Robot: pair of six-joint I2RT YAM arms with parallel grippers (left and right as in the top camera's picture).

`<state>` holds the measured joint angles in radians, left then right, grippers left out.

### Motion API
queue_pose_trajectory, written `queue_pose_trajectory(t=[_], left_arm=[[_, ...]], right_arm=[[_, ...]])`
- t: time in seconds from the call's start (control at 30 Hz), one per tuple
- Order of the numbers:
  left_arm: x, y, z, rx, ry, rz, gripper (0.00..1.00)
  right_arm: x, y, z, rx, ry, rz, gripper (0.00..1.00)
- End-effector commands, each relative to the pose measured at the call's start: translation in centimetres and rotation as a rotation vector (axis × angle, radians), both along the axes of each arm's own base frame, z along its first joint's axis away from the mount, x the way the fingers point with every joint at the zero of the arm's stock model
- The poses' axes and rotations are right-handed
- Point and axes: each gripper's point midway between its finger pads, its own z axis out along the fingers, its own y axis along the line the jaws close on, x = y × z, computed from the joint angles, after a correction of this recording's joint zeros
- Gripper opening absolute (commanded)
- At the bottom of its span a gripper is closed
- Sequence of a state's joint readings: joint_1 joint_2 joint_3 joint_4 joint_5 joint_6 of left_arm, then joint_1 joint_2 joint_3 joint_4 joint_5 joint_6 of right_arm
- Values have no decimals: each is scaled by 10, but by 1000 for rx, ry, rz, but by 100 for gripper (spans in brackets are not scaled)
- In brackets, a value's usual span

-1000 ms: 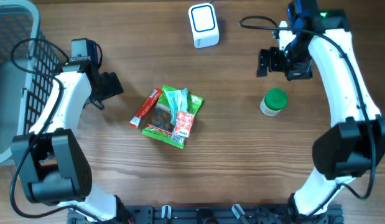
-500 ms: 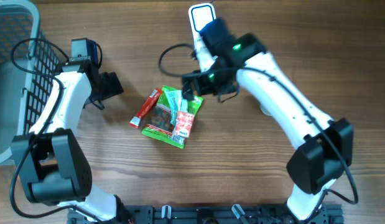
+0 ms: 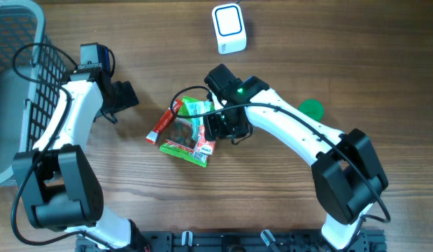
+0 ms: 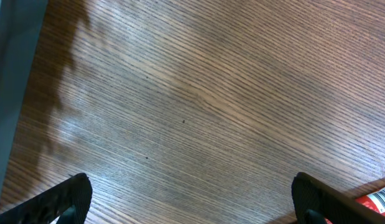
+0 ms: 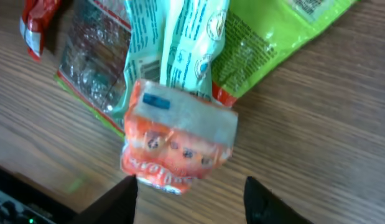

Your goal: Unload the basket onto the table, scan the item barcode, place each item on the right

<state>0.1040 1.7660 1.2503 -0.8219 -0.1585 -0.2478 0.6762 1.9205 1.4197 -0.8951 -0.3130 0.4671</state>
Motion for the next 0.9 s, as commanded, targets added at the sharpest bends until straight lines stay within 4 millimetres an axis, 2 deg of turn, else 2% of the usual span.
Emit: queue_pose_trajectory(t=[0.0, 0.13, 0.23, 0.3, 0.37, 0.43, 0.53, 0.6, 0.77, 0.87], left_arm=[[5, 1, 10, 0, -29, -5, 100], [5, 1, 10, 0, -29, -5, 100], [5, 1, 10, 0, -29, -5, 100], [5, 1, 10, 0, -29, -5, 100], [5, 1, 10, 0, -29, -5, 100], [5, 1, 10, 0, -29, -5, 100], [5, 1, 10, 0, -29, -5, 100], [5, 1, 10, 0, -29, -5, 100], [5, 1, 10, 0, -29, -5, 100], [5, 1, 10, 0, -29, -5, 100]], right_arm=[[0, -3, -12, -9, 11, -54, 47], [3, 1, -16, 15, 1, -72, 35], [-2, 4, -29, 45, 21, -96, 32], [-6, 12, -33, 105, 30, -73, 30], [-5, 17, -32, 140, 16, -41, 4], [-2, 19, -24, 159, -19, -12, 4], [10, 12, 10, 208, -116, 27, 4], [17, -5, 40, 228, -197, 72, 5], [20, -45, 77, 237, -303, 164, 4], [9, -50, 105, 473, -263, 243, 4]])
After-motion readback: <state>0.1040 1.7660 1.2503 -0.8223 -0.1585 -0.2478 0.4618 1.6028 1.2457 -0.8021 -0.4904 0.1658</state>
